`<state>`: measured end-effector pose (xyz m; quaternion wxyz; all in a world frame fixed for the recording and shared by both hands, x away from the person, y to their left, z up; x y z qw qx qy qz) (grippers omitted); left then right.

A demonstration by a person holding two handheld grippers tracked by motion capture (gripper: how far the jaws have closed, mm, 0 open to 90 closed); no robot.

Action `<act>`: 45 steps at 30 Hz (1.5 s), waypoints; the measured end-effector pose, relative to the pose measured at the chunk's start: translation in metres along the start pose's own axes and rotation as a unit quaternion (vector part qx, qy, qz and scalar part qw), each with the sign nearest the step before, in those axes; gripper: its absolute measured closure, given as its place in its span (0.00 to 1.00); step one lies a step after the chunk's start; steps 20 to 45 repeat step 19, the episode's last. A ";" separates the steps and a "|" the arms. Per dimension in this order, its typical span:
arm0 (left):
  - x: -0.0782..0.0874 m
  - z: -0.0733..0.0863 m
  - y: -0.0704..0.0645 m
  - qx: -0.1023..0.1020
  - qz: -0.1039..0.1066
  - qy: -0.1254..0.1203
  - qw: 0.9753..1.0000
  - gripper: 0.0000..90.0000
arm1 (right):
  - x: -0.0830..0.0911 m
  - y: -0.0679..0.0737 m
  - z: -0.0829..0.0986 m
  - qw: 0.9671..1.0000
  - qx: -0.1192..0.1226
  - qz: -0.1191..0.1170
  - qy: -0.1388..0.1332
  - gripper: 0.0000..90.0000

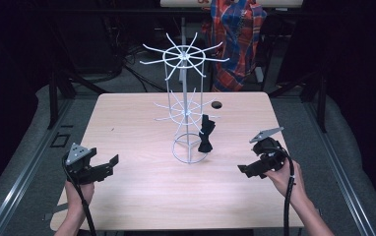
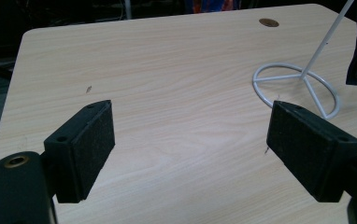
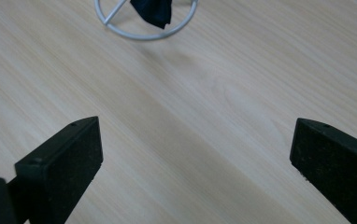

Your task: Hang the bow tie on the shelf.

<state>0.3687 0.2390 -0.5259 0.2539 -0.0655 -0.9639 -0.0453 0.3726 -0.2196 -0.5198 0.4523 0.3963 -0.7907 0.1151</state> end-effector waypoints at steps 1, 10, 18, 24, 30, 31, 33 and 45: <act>0.000 0.000 0.000 -0.001 0.000 0.001 1.000 0.17 | 0.000 0.000 0.003 1.000 0.003 -0.001 0.007 0.02; -0.004 0.000 0.001 -0.004 0.001 0.003 1.000 0.17 | -0.018 -0.009 0.033 0.998 -0.006 -0.007 0.059 0.01; -0.004 -0.001 0.000 -0.005 0.002 0.001 1.000 0.17 | -0.036 -0.008 0.043 0.994 -0.001 -0.007 0.109 0.01; -0.004 -0.001 0.000 -0.005 0.001 0.001 1.000 0.17 | -0.039 -0.007 0.044 0.993 0.000 -0.013 0.115 0.00; -0.004 -0.001 0.000 -0.005 0.001 0.001 1.000 0.17 | -0.039 -0.007 0.044 0.993 0.000 -0.013 0.115 0.00; -0.004 -0.001 0.000 -0.005 0.001 0.001 1.000 0.17 | -0.039 -0.007 0.044 0.993 0.000 -0.013 0.115 0.00; -0.004 -0.001 0.000 -0.005 0.001 0.001 1.000 0.17 | -0.039 -0.007 0.044 0.993 0.000 -0.013 0.115 0.00; -0.004 -0.001 0.000 -0.005 0.001 0.001 1.000 0.17 | -0.039 -0.007 0.044 0.993 0.000 -0.013 0.115 0.00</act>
Point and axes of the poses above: each handheld gripper's, and its own axes: x roughly backward along the jaws, z roughly out of its underside, y roughly to its left, the point moved 8 cm from there along -x, roughly forward along the jaws, and after that the axes turned 15 degrees about -z, right-handed, at the moved point
